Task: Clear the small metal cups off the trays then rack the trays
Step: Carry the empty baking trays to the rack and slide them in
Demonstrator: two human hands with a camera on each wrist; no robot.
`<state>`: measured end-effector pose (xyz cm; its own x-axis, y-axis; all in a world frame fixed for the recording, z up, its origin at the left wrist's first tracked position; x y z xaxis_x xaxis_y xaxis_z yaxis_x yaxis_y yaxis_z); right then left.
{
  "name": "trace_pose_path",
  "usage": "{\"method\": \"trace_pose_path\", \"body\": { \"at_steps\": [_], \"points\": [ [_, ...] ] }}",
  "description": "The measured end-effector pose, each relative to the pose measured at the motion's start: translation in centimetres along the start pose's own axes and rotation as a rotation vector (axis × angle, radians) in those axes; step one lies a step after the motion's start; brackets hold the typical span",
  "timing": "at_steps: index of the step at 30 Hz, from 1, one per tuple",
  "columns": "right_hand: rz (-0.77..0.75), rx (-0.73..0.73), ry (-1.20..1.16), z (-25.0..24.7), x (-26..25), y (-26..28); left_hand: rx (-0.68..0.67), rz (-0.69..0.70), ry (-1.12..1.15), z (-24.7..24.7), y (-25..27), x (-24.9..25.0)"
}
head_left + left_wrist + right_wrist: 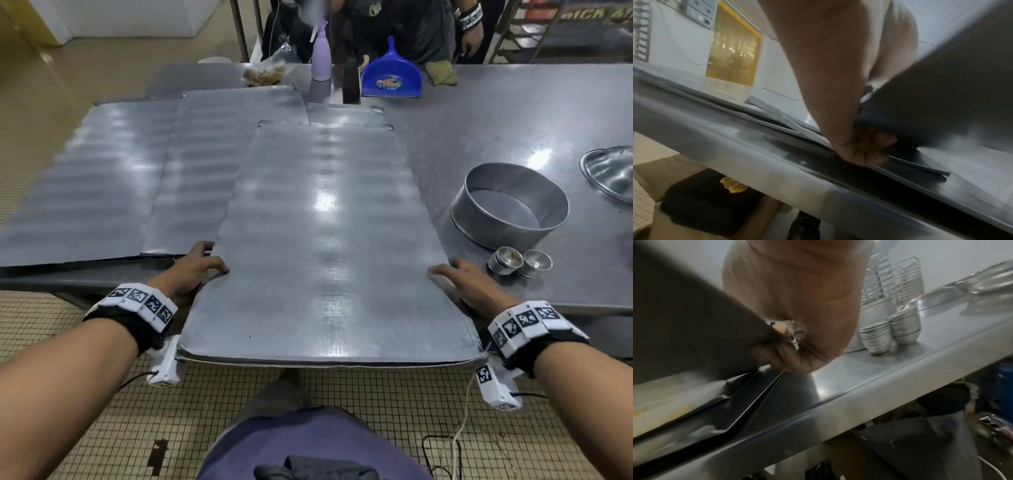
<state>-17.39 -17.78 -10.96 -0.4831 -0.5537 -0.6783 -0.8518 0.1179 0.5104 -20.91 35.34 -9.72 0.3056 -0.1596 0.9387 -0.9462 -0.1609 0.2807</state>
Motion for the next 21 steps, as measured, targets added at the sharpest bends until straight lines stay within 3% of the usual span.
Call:
{"method": "trace_pose_path", "body": {
  "at_steps": [3, 9, 16, 21],
  "points": [
    [-0.001, 0.094, 0.095, 0.4, -1.4, 0.3, 0.152, 0.031, -0.037, 0.6, -0.3, 0.5],
    [-0.034, 0.240, 0.037, 1.3, -1.3, 0.5, 0.195, 0.175, -0.308, 1.8, 1.3, 2.6],
    [-0.080, 0.283, -0.109, 0.4, -2.5, -0.1, 0.224, 0.211, -0.213, 1.4, 0.2, 3.9],
    [-0.127, 0.251, -0.172, -0.4, -8.5, -0.6, 0.237, 0.273, -0.209, -1.1, -2.4, 7.2]
  ]
}}
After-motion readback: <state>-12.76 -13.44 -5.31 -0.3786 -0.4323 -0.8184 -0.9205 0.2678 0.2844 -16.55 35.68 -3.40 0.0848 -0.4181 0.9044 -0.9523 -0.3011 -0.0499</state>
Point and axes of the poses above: each hand's wrist, its own y-axis away from the middle knuckle, its own z-axis out of the palm, x = y × z, the point moved 6 cm from there along -y, towards the middle knuckle, and after that the axes turned 11 degrees about z, right-handed, at the moved point
